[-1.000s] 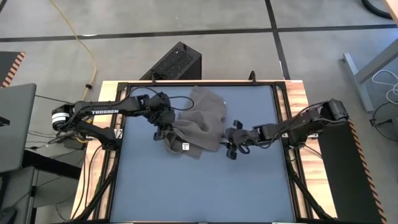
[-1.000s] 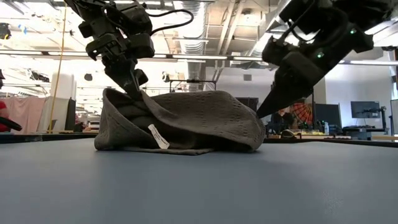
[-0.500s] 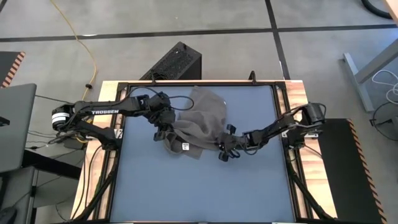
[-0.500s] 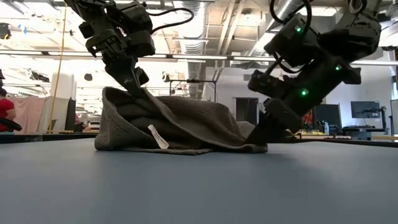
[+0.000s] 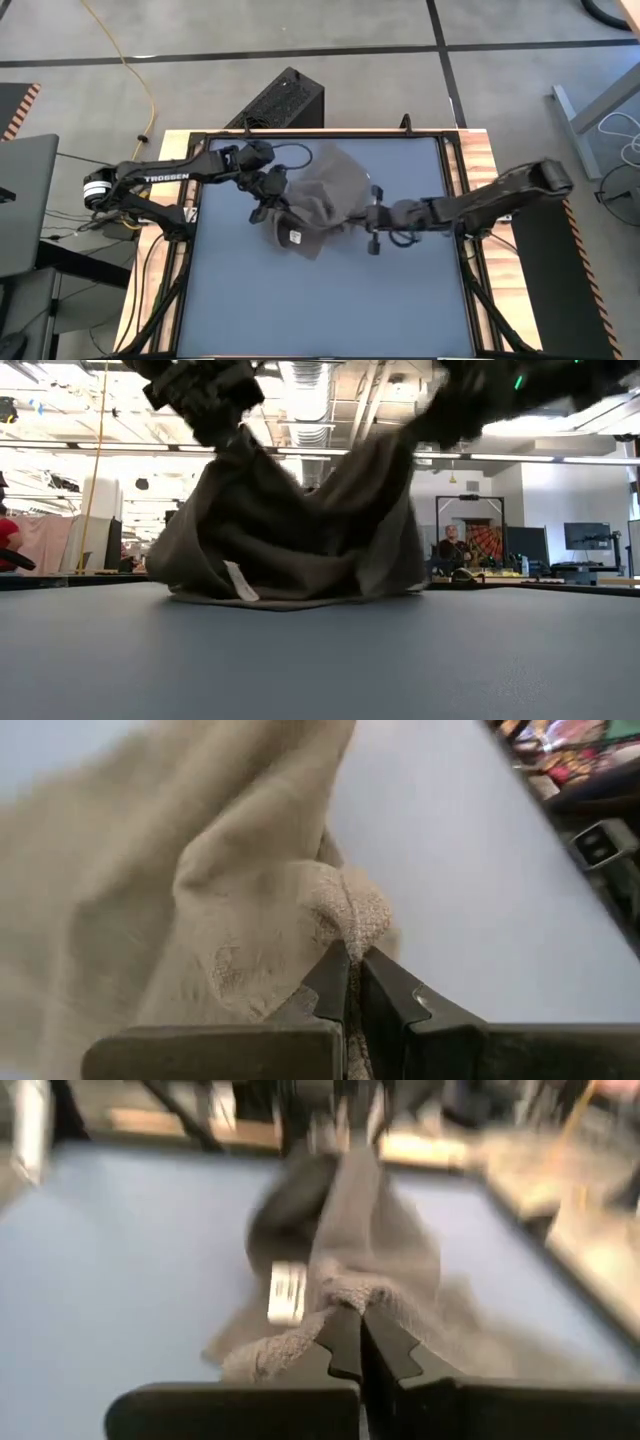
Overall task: Roll towel into tight, uniform cylinder
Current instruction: Fold the gray towel
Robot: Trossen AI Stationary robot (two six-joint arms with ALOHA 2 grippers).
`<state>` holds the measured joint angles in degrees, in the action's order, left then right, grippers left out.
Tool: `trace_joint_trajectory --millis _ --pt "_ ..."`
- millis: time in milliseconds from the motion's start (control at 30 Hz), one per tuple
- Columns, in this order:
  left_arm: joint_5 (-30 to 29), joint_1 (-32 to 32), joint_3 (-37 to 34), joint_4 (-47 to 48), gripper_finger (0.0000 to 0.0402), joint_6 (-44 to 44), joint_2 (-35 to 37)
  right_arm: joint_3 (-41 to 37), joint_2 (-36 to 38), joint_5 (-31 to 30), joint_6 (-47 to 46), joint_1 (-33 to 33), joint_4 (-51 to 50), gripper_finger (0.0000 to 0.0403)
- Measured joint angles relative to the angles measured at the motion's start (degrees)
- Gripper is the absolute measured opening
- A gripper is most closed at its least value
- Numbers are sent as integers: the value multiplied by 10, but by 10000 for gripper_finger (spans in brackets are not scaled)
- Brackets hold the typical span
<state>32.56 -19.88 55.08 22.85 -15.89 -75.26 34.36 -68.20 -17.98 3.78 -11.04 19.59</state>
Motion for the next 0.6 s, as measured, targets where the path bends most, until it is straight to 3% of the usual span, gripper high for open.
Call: trace_joint_trajectory --millis 167,300,433,600 --pt "6 0 41 0 1 -31 4 1 103 0 37 -21 -4 19" --pt "-42 0 47 20 1 -46 4 1 138 0 19 -28 -61 18" --pt "-93 0 43 68 1 -44 2 1 117 -17 -67 -16 -126 17" --pt "-95 5 -15 64 1 -27 2 1 21 -17 -150 14 -142 17"
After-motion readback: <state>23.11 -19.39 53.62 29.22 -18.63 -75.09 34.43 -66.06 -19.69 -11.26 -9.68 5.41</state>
